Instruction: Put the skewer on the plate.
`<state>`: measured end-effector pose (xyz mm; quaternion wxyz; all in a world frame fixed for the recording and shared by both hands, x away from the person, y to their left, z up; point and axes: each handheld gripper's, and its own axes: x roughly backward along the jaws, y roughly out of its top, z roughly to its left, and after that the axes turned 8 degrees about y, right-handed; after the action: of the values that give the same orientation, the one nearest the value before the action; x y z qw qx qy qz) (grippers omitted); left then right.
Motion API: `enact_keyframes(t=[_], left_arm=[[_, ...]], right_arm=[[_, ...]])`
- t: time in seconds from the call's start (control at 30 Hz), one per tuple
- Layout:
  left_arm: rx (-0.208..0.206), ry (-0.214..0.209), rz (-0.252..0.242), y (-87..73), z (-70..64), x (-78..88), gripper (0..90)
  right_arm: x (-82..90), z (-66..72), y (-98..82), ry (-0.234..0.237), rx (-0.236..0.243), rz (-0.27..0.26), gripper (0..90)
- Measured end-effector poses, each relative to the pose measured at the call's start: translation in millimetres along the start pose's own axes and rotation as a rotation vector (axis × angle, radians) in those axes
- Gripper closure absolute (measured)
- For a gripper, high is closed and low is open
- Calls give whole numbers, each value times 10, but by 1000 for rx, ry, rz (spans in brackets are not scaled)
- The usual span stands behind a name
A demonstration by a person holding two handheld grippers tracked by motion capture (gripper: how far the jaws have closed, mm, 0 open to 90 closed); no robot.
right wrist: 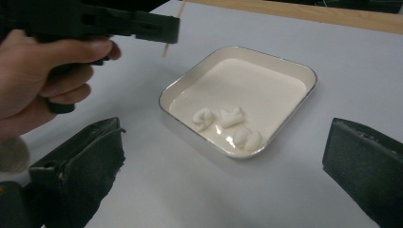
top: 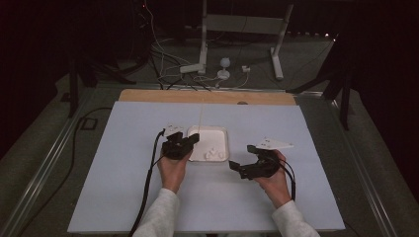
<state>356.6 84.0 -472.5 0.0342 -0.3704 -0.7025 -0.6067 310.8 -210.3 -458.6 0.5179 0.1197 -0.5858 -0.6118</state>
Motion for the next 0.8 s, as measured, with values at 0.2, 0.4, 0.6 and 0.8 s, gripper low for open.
enact_keyframes(t=[0.2, 0.4, 0.6, 0.8], left_arm=[[6, 13, 23, -38, -2, -89, 900], [11, 25, 40, -72, -4, -155, 900], [21, 31, 55, -104, 1, -225, 900], [30, 35, 76, -153, 6, -299, 900]], right_arm=[[184, -14, -70, -15, 6, -12, 0], [403, -55, -125, -49, 8, -39, 0], [595, -105, -182, -71, 12, -68, 0], [730, -138, -210, -73, 28, -98, 0]])
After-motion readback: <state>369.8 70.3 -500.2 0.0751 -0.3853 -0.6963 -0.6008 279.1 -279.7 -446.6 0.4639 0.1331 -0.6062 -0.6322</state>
